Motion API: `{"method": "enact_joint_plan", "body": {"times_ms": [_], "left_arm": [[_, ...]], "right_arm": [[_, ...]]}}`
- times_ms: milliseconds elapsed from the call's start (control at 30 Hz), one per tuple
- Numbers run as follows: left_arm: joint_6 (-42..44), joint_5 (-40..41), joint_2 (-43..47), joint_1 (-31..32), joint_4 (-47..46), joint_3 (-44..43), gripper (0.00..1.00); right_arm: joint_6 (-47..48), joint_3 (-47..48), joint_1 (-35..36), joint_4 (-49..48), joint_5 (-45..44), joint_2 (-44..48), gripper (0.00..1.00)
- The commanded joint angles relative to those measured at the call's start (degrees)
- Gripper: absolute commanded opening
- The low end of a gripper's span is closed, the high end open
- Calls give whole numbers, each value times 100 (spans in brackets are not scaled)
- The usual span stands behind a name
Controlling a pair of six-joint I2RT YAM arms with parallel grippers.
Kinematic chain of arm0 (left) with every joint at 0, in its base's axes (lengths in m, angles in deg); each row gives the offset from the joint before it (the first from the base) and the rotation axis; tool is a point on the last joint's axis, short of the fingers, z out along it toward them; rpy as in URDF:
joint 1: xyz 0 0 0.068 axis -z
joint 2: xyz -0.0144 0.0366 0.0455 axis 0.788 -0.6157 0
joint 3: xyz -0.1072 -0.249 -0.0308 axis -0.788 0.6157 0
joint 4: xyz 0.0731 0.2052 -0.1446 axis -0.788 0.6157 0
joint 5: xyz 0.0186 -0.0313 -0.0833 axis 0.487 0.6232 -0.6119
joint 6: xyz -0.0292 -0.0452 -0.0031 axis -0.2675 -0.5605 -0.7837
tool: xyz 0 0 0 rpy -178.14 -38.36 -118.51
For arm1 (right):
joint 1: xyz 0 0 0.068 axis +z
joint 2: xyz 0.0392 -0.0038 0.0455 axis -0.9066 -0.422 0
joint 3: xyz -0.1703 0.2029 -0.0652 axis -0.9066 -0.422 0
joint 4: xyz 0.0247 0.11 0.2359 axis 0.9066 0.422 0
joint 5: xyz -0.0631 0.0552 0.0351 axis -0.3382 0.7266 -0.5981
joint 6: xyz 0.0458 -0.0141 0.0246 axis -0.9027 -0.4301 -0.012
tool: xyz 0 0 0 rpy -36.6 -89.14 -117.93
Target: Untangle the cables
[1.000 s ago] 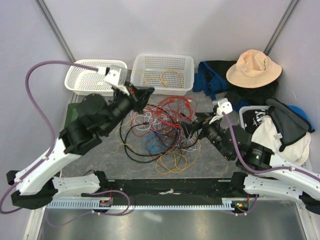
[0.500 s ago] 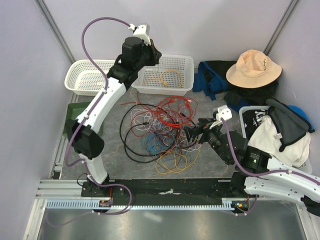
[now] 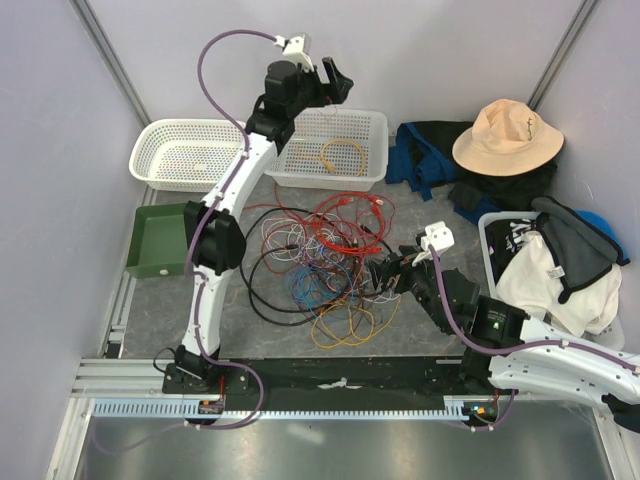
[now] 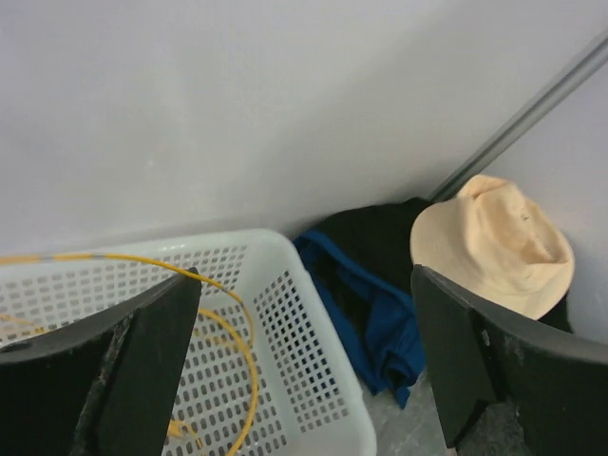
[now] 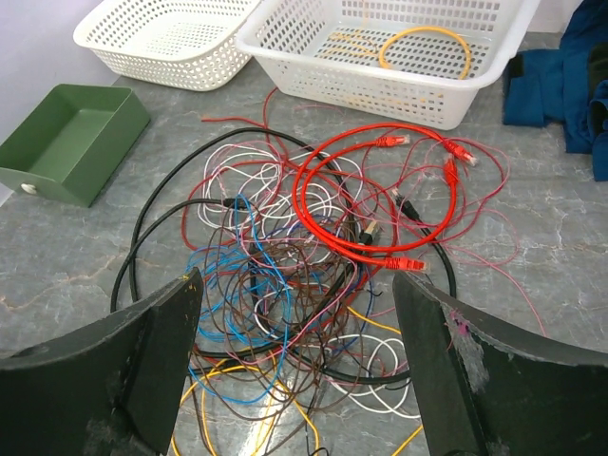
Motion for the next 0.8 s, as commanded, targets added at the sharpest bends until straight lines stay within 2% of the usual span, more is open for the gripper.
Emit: {"method": "enact_joint_plan", "body": {"times_ms": [0,67,100,233,300,400,500,533,600,633,767], "left_arm": [[-51,162,82,20,-172,-147,100],[72,338,345,20,-137,134,100],[72,435,756,28,-93,309,100],[-76,804,2058,37,-330,2133,100],[-147,840,2785,63,-348,2707,100],[-542,823,3465,64,64,3701,99],[-1122,673,4509,169,285,4991,100],[-1280,899,5017,282,242,5839,100],[-1307,1234,5521,818,171,6609,100],[-1543,1679,5741,1002,206,7274,100],[-2238,2420,7154,1828,408,8553,100]], "right_arm": [[103,-17,2,-195,-216,92,89],[85,-8,2,-187,-234,84,89],[50,-8,11,-195,-234,75,89],[-134,-96,2,-256,-173,31,89],[-196,-131,2,-283,-155,-13,89],[-249,-105,2,-283,-15,-127,89],[-214,-35,2,-292,187,-416,89],[-248,-26,2,-309,223,-513,89],[-292,-61,11,-432,354,-820,89],[-319,-69,3,-581,398,-944,89],[-337,53,2,-916,688,-1708,87]]}}
